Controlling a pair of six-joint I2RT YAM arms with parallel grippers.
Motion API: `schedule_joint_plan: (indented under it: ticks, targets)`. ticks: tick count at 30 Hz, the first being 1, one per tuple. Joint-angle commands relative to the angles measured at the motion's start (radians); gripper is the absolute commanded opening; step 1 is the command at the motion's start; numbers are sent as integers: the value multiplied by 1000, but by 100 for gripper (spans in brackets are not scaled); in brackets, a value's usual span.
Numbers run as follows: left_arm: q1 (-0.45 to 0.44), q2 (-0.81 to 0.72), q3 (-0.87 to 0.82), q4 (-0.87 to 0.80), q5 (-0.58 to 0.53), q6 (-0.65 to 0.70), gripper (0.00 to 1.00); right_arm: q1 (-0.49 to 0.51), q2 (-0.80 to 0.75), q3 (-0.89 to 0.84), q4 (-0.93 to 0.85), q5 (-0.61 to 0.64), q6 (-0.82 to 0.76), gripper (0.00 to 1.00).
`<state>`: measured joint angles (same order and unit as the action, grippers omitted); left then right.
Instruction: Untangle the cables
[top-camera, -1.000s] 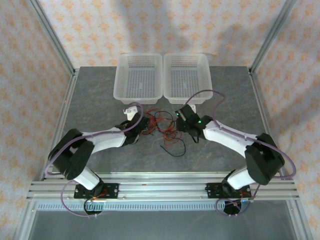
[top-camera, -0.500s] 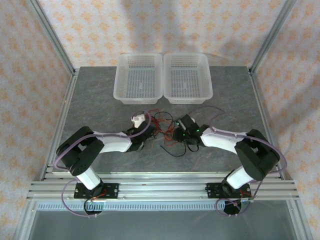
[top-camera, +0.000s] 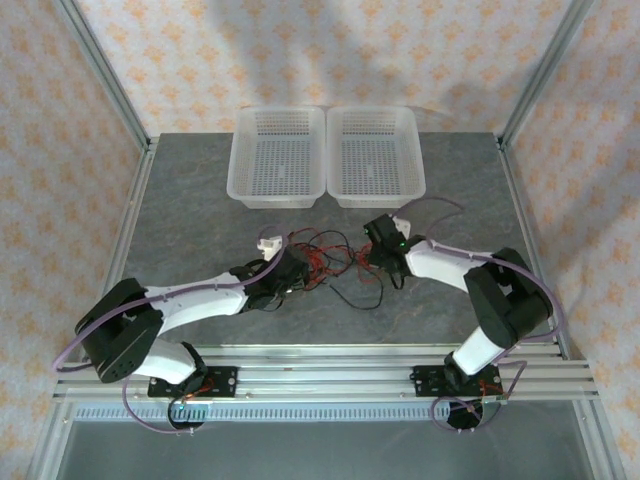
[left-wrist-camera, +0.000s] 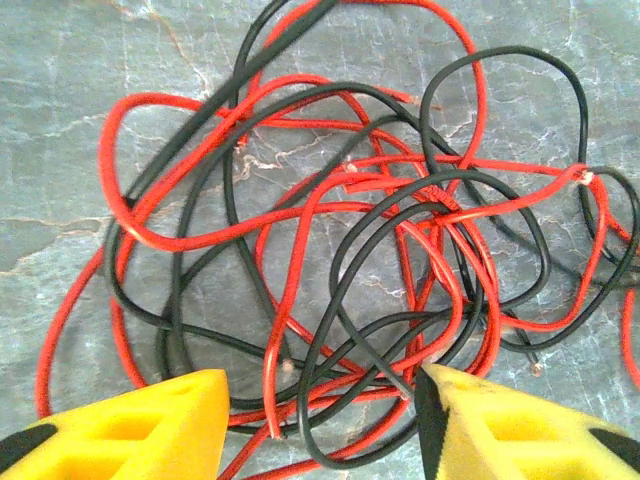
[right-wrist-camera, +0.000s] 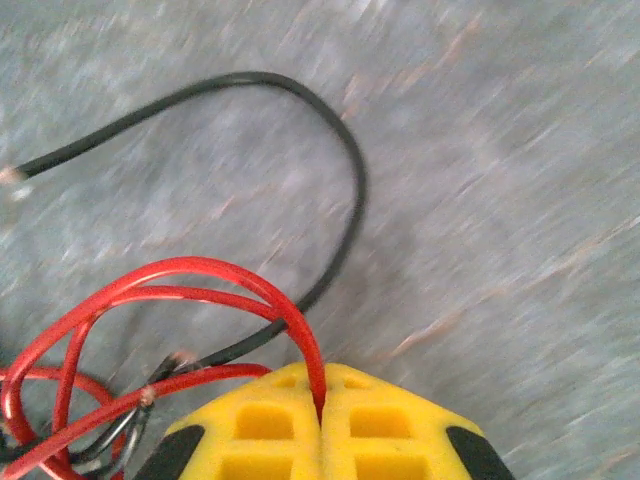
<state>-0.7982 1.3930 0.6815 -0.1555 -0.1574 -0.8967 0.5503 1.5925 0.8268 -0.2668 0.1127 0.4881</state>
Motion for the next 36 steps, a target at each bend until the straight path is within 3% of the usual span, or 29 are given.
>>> schedule_joint_plan:
  ticks: [1,5,11,15,20,27,36]
  targets:
    - [2,-31,21,-82,-26,8,56,-10,-30,71,-30,139,-148,0]
    - [2,-41,70,-109,-57,41,58,-10,-39,124,-33,108,-212,1]
    - [10,-77,150,-187,-127,74,59,-8,-140,122,-113,25,-161,37]
    - [45,-116,170,-222,-139,90,59,22,-259,76,-139,-83,-147,51]
    - [92,-192,150,-200,-136,99,59,124,-296,67,-217,-197,-178,54]
    - [106,-294,92,-110,-114,111,59,166,-194,70,-236,-94,-170,52]
    - [108,-304,53,-97,-93,101,59,166,-55,173,-228,-77,-269,49]
